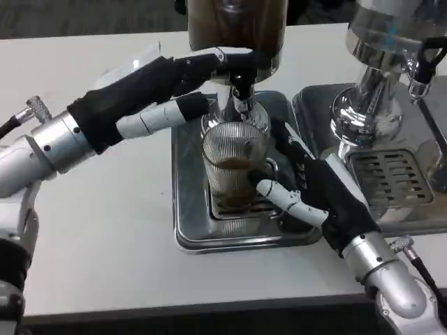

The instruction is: Grasp the cup under the faucet to collect the drink, then remove the cup.

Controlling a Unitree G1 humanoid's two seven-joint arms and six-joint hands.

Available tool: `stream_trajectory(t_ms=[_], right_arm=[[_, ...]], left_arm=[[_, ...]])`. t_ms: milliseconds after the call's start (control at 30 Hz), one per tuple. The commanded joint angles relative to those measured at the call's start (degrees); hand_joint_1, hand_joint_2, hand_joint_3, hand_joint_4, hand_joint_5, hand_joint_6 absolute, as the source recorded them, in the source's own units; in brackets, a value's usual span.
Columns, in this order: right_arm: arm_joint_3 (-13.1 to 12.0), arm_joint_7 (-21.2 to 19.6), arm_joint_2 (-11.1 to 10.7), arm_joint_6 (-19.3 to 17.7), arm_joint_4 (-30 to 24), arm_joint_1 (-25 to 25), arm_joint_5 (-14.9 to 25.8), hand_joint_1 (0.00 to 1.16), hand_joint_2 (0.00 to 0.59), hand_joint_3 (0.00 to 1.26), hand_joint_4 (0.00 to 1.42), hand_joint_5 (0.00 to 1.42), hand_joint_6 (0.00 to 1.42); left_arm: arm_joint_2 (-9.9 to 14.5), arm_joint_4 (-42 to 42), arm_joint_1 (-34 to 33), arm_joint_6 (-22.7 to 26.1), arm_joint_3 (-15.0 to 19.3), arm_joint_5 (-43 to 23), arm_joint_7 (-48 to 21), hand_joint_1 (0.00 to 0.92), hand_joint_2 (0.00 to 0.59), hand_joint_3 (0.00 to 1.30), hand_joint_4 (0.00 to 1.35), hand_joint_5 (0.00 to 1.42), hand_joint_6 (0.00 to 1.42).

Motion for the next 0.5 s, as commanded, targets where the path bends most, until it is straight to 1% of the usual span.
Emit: stream_trajectory(t_ms=[33, 267, 500], right_arm=[[0.12, -0.17, 0.51, -1.34, 0.75, -0.7, 0.01, 0.49, 0.242, 0.0, 0.0, 0.0, 0.05], [0.19, -0.09, 0.57, -1.53, 1.16, -0.77, -0.04, 0.49, 0.246, 0.0, 0.0, 0.0, 0.05], [0.17, -0.19, 0.63, -1.72, 1.47, -0.9, -0.16, 0.49, 0.247, 0.01, 0.0, 0.0, 0.05]], left_arm=[[-0.68, -0.98, -0.18, 1.43, 1.42, -1.05, -2.36, 0.0, 0.062, 0.23, 0.12, 0.17, 0.12], [-1.25, -0.55, -1.47, 3.44, 4.02, -2.13, -2.89, 0.0, 0.069, 0.22, 0.12, 0.16, 0.12], [-1.65, -0.59, -2.17, 4.73, 5.78, -3.07, -3.78, 0.0, 0.07, 0.22, 0.12, 0.17, 0.12]])
